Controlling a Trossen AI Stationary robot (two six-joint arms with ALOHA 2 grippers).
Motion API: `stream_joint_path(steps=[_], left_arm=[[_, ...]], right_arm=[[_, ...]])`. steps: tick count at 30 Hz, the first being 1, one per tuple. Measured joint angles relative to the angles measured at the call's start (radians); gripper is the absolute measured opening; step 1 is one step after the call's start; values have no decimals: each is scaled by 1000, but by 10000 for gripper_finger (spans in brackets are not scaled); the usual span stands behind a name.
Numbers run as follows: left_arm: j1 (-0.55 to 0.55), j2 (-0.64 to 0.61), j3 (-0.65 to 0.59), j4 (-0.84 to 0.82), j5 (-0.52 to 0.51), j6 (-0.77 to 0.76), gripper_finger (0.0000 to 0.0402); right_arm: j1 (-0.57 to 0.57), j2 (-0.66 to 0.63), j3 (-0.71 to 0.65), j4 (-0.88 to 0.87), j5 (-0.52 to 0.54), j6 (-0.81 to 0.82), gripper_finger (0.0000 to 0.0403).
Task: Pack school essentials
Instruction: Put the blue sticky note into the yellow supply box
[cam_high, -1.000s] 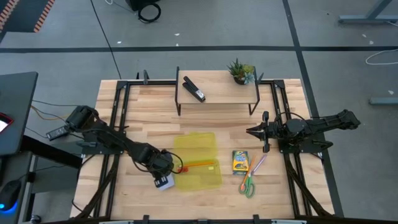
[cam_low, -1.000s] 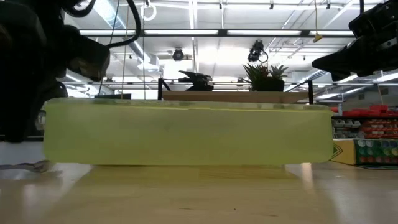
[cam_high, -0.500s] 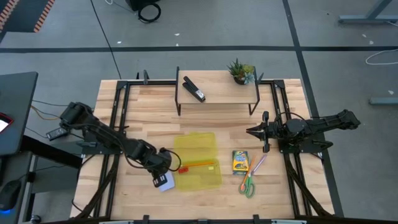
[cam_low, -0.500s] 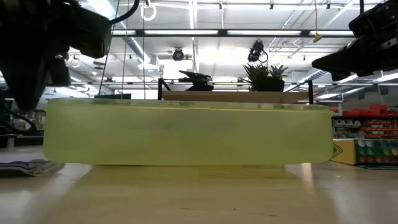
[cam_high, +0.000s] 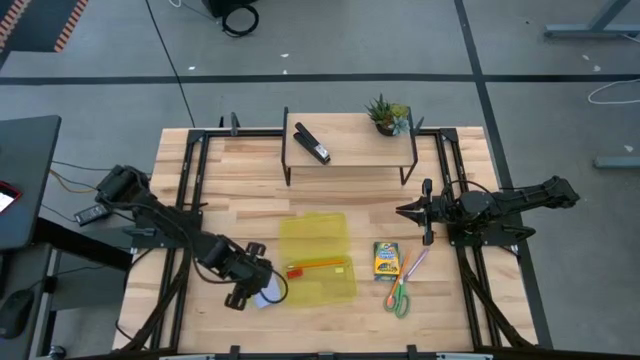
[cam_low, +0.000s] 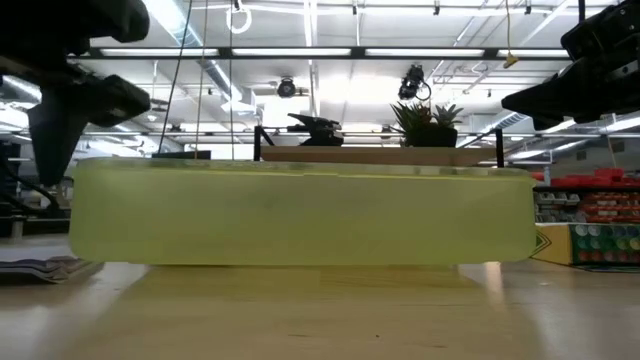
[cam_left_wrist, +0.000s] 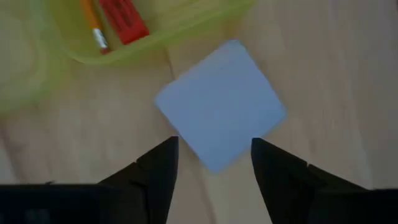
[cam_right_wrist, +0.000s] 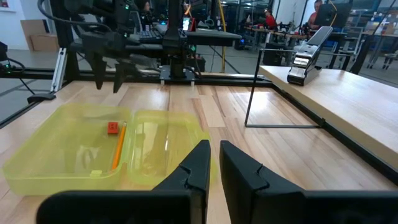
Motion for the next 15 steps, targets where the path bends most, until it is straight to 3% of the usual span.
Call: stream_joint_path(steps=[4, 8, 11, 15], left_arm=[[5, 4, -34, 41, -3, 18, 209], [36, -32, -178, 159, 102, 26, 187], [56, -120, -286, 289, 145, 17, 170], [59, -268, -383, 422, 124, 78, 157]], right_arm=[[0, 0, 0, 0, 0, 0, 42], [0, 0, 0, 0, 0, 0, 42], [0, 0, 0, 0, 0, 0, 42], [0, 0, 0, 0, 0, 0, 42]])
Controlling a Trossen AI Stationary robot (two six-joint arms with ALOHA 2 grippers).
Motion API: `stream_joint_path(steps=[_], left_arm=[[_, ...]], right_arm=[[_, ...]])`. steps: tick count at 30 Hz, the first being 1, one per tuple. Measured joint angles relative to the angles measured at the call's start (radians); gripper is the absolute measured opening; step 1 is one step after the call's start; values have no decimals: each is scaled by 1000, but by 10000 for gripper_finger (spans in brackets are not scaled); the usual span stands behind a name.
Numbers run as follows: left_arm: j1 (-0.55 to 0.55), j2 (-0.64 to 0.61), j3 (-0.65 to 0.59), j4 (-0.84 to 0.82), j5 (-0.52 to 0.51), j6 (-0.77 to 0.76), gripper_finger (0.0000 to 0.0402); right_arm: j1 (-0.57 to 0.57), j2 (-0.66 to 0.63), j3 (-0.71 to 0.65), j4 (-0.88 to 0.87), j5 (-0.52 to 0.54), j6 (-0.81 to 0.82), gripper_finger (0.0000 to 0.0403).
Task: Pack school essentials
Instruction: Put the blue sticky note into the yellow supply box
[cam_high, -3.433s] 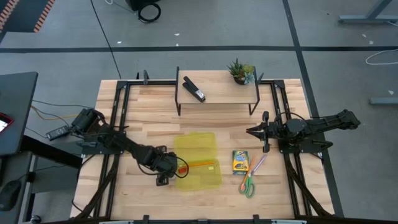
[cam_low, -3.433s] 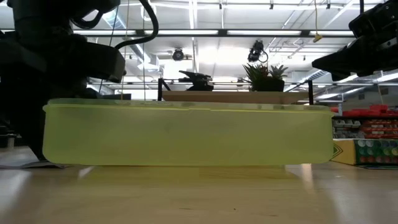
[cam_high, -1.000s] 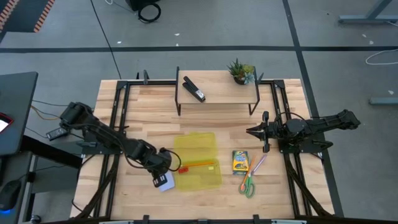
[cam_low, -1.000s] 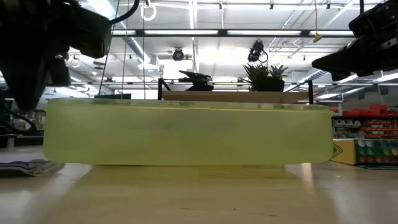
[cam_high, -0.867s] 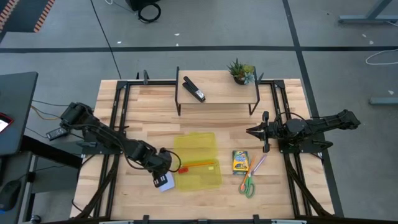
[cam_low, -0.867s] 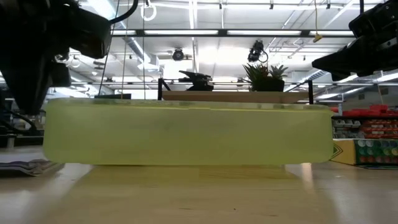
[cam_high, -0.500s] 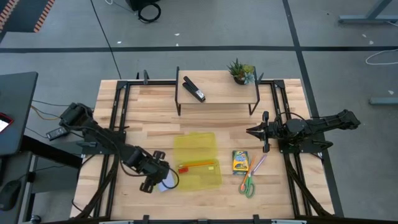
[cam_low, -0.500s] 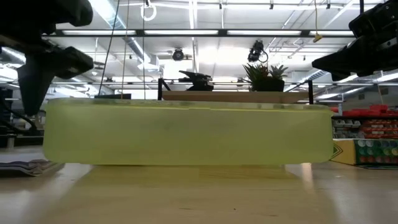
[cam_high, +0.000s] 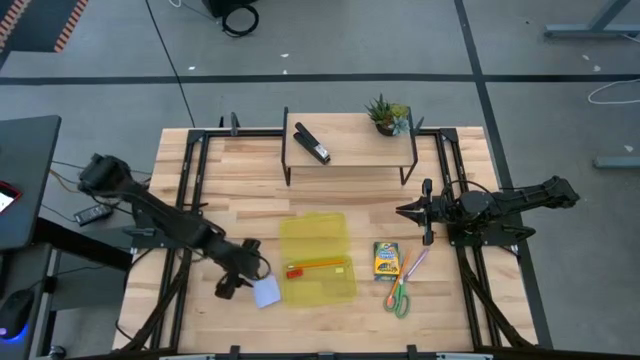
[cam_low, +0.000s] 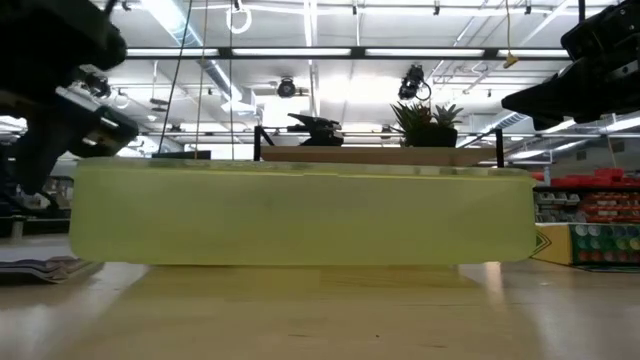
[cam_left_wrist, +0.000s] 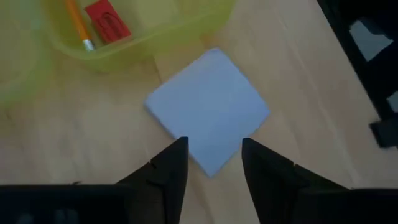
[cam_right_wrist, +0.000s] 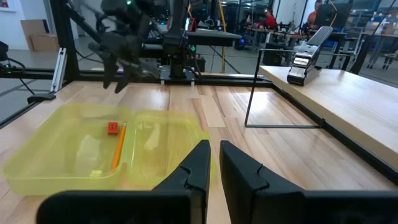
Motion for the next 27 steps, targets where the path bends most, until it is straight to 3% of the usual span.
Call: stream_joint_path(steps=[5, 10, 12, 21, 27], left_arm=[[30, -89, -174, 223, -9, 8, 167], [77, -92, -334, 561, 51, -79, 186], [84, -92, -366, 623, 55, -81, 192], [125, -44, -372, 652, 50, 4, 203], [161, 104, -365, 848, 105, -6, 204]], right_arm=[[0, 0, 0, 0, 0, 0, 42], [0, 0, 0, 0, 0, 0, 42], [0, 0, 0, 0, 0, 0, 42], [0, 0, 0, 0, 0, 0, 42], [0, 0, 0, 0, 0, 0, 42]])
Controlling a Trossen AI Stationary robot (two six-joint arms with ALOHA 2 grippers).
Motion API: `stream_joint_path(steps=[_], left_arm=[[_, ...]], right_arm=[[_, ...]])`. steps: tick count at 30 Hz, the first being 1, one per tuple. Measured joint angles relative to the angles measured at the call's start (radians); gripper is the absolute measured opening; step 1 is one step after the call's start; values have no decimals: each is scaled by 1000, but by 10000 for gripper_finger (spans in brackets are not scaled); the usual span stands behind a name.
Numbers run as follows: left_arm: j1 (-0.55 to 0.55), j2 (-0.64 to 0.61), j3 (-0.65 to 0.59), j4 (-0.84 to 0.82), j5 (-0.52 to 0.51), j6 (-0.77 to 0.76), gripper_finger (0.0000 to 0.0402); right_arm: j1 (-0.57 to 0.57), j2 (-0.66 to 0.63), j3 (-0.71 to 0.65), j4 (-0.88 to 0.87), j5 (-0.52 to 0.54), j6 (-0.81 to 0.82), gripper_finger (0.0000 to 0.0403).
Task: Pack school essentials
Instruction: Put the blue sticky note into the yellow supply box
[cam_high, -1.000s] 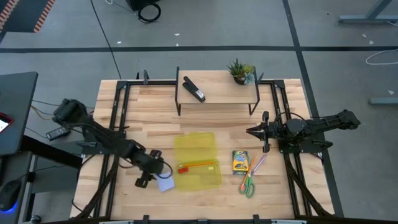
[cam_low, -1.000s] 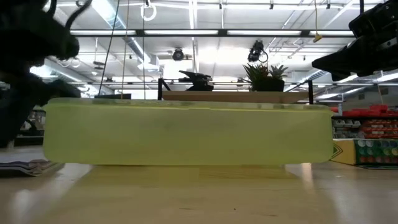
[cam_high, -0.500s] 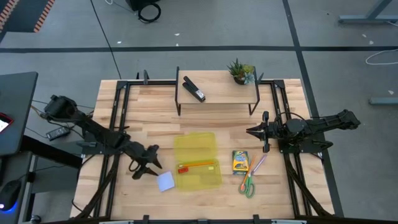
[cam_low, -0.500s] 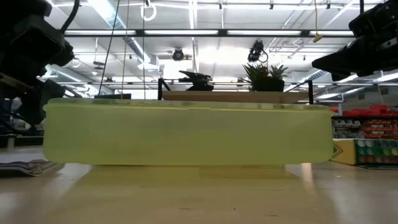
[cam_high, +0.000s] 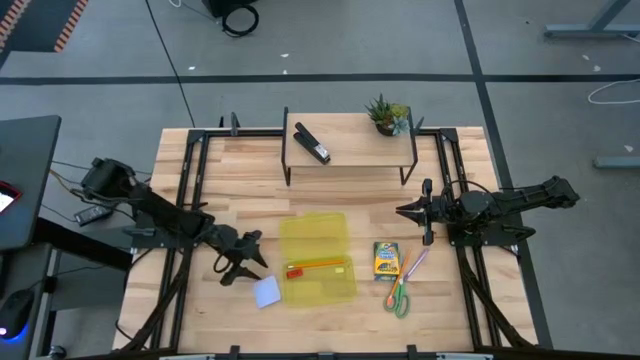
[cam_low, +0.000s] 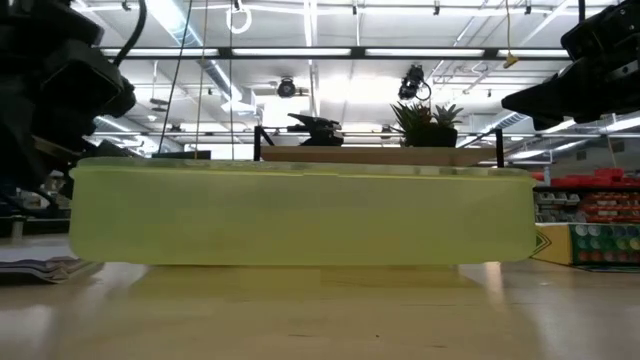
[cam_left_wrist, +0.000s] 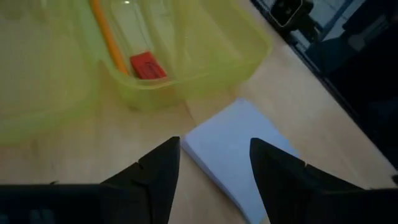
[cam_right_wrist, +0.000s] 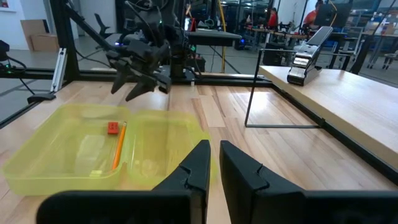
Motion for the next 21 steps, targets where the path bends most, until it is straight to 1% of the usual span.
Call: stream_joint_path(steps=[5, 10, 15, 21], left_arm=[[2, 128, 40, 70, 26, 1, 201], [2, 216, 83, 106, 38, 2, 201], [3, 278, 89, 115, 39, 2, 197], [8, 285, 89, 131, 37, -3, 193]], right_arm=[[0, 0, 0, 0, 0, 0, 42], [0, 0, 0, 0, 0, 0, 42], [0, 0, 0, 0, 0, 0, 42], [0, 0, 0, 0, 0, 0, 42]])
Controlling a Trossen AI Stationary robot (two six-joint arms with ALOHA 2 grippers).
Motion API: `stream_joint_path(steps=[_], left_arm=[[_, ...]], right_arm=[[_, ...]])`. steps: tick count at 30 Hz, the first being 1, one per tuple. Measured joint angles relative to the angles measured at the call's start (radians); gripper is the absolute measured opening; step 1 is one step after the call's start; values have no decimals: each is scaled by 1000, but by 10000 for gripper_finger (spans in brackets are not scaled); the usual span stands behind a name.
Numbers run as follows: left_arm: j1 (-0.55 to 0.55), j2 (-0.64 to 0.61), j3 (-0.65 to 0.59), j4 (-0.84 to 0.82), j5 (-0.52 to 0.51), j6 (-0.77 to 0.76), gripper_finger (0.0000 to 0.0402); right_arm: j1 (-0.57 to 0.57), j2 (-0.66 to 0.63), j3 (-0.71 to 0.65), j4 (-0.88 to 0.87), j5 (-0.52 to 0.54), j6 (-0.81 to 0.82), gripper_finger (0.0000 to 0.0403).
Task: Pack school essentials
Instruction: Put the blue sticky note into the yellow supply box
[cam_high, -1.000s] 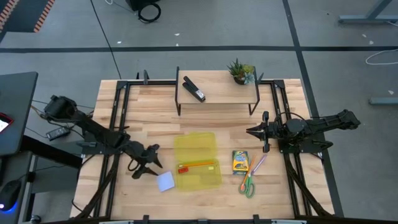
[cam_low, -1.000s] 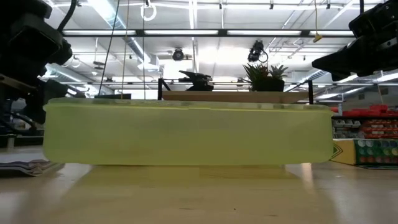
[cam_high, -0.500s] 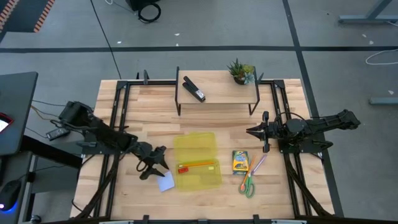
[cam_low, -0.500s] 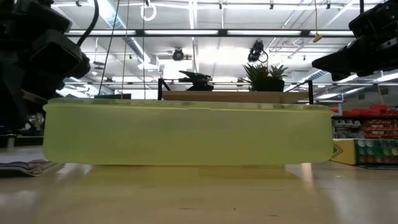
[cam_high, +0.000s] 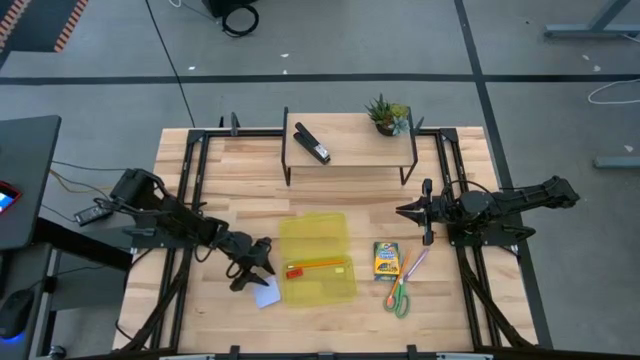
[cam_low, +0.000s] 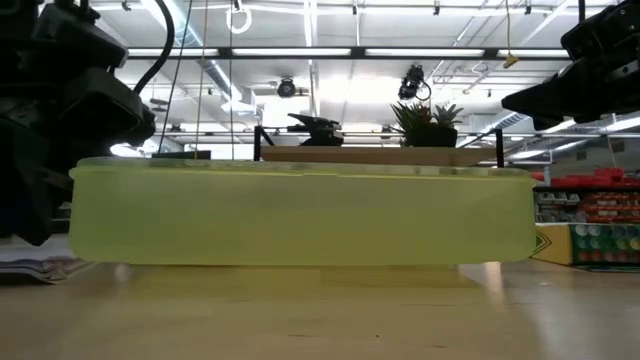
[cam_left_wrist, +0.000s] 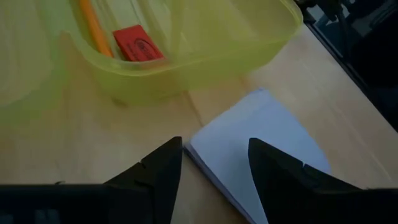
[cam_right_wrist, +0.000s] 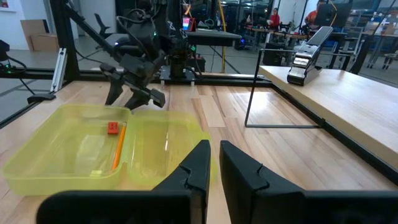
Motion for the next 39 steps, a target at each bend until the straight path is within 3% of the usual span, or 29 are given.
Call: stream_joint_path(steps=[18, 29, 39], left_arm=[[-19, 32, 27, 30, -1, -15, 178], [-20, 33, 46, -30, -13, 19, 149], [-29, 108, 49, 34, -28, 32, 122]], right_arm=[[0, 0, 0, 0, 0, 0, 42], [0, 0, 0, 0, 0, 0, 42], [0, 0, 0, 0, 0, 0, 42]])
